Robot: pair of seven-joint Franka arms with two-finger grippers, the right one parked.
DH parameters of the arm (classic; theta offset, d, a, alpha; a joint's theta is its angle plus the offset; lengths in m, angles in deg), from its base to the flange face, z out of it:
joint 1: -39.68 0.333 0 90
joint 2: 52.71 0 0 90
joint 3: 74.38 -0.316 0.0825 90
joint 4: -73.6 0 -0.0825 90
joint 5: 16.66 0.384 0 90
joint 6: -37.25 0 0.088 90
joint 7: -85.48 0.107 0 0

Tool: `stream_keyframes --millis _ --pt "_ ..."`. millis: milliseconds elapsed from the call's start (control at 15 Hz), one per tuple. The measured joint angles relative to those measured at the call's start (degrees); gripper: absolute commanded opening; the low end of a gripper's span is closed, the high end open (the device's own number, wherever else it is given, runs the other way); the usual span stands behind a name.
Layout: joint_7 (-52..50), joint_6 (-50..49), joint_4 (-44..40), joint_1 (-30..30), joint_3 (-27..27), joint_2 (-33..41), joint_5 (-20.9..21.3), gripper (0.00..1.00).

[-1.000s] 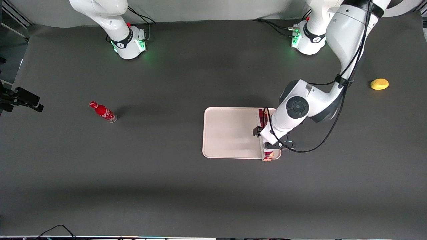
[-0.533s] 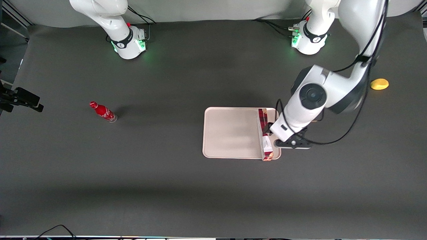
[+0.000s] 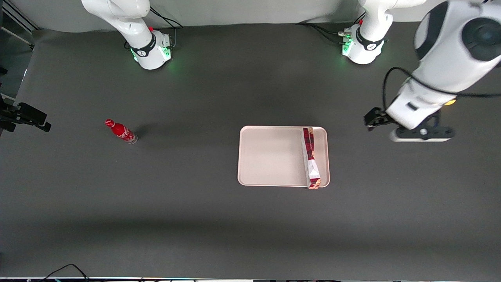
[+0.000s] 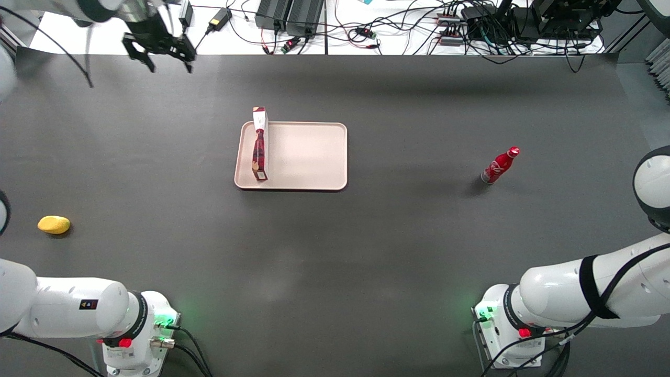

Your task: Place red cookie box on tray

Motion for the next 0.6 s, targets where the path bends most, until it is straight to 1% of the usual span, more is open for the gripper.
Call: stream_keyframes --millis 267,400,600 --pt "3.5 -0.7 1.9 0.1 -5.4 4.3 -0.5 1.00" --pt "4.8 -1.1 2.0 0.1 -6.9 5.0 -0.5 1.00" --pt "5.3 -1.0 2.0 0.1 -7.6 5.0 -0.6 1.00"
